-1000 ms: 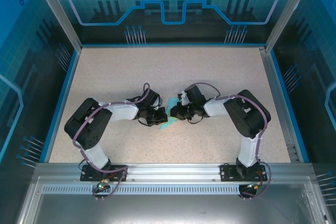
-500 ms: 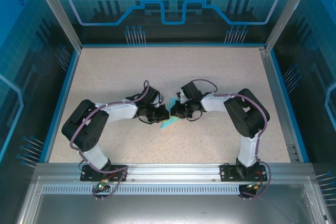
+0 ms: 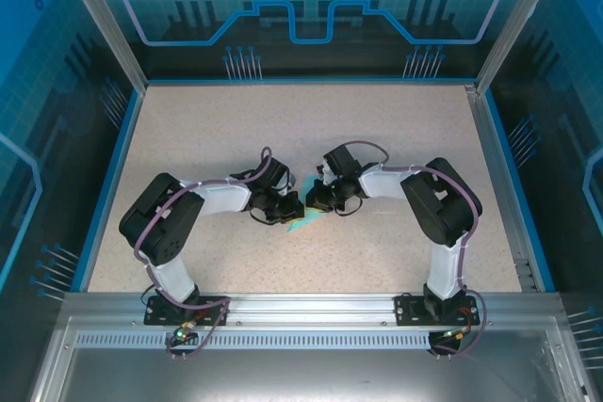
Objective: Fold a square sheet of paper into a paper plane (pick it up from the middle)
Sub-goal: Fourth fold the wing at the center of the table.
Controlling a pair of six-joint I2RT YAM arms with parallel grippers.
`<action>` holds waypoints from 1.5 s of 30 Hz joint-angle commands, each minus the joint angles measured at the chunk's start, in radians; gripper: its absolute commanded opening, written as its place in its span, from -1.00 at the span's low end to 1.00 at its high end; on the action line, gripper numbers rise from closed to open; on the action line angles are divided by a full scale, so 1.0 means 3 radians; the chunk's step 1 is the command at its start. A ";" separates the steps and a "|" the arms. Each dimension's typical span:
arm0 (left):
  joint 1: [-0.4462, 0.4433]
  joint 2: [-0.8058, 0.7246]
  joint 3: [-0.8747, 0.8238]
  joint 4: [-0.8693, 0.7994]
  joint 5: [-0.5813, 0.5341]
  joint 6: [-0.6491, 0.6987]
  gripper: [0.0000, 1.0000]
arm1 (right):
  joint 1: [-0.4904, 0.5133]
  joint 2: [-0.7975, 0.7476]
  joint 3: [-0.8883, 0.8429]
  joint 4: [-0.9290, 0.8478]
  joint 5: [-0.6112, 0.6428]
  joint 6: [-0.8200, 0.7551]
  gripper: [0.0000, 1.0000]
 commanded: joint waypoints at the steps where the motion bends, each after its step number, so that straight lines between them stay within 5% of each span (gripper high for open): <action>1: 0.0014 0.0012 -0.0031 -0.0246 0.0013 0.0123 -0.79 | 0.0034 0.0205 -0.0011 -0.0384 0.0290 -0.0034 -0.80; 19: 0.0031 -0.0282 -0.0154 -0.0183 0.0323 0.0115 -0.71 | 0.0032 0.0312 0.0044 -0.0457 0.0286 -0.0035 -0.80; 45: 0.0035 -0.0118 -0.0221 -0.0501 -0.0203 0.0134 -0.79 | 0.0024 0.0415 0.0069 -0.0533 0.0318 -0.0032 -0.81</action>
